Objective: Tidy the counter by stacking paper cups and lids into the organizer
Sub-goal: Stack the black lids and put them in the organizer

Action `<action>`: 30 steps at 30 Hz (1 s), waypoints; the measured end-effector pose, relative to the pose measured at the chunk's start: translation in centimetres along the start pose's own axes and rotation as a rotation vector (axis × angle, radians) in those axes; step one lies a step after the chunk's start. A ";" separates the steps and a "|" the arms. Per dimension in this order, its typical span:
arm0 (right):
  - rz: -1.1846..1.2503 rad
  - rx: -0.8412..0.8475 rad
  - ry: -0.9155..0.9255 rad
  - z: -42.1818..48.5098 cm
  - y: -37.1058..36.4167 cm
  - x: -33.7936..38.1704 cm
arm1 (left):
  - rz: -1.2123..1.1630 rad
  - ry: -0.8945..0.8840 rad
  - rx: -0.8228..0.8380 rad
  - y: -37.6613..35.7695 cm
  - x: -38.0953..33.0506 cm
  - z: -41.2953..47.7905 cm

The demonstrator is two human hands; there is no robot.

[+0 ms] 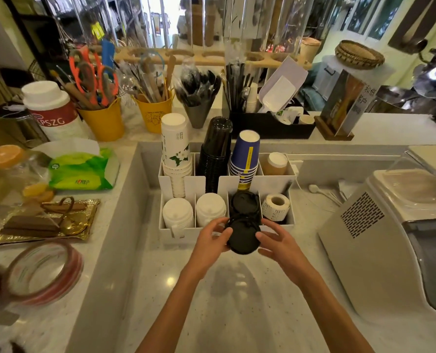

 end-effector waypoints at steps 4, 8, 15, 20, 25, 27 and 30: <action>-0.043 -0.039 -0.025 1.4 -0.6 0.7 | 0.151 -0.016 -0.117 -0.2 -1.2 2.0; -0.060 -0.185 0.073 4.7 -0.1 3.4 | 0.387 -0.039 -0.175 -0.6 -4.8 5.6; -0.157 -0.249 0.056 8.9 1.1 4.7 | 0.620 0.033 -0.011 -2.0 -7.2 10.1; -0.183 -0.265 -0.018 9.5 1.7 4.1 | 0.671 0.057 0.006 -2.6 -6.9 10.5; -0.172 -0.262 -0.061 9.8 1.9 3.2 | 0.646 0.073 -0.035 -2.5 -6.3 10.0; -0.163 -0.265 -0.074 9.7 1.7 3.1 | 0.611 0.073 -0.055 -2.4 -5.9 9.6; -0.149 -0.258 -0.080 9.5 1.6 2.9 | 0.549 0.052 -0.193 -0.9 -4.9 7.7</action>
Point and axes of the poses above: each hand's wrist, its own z-axis towards the middle knuckle, its own y-axis out of the back of the hand, x = y × z, the point moved 3 cm from there along z, towards the middle knuckle, and after that the axes turned 7 degrees about x, right-handed, at the moved point
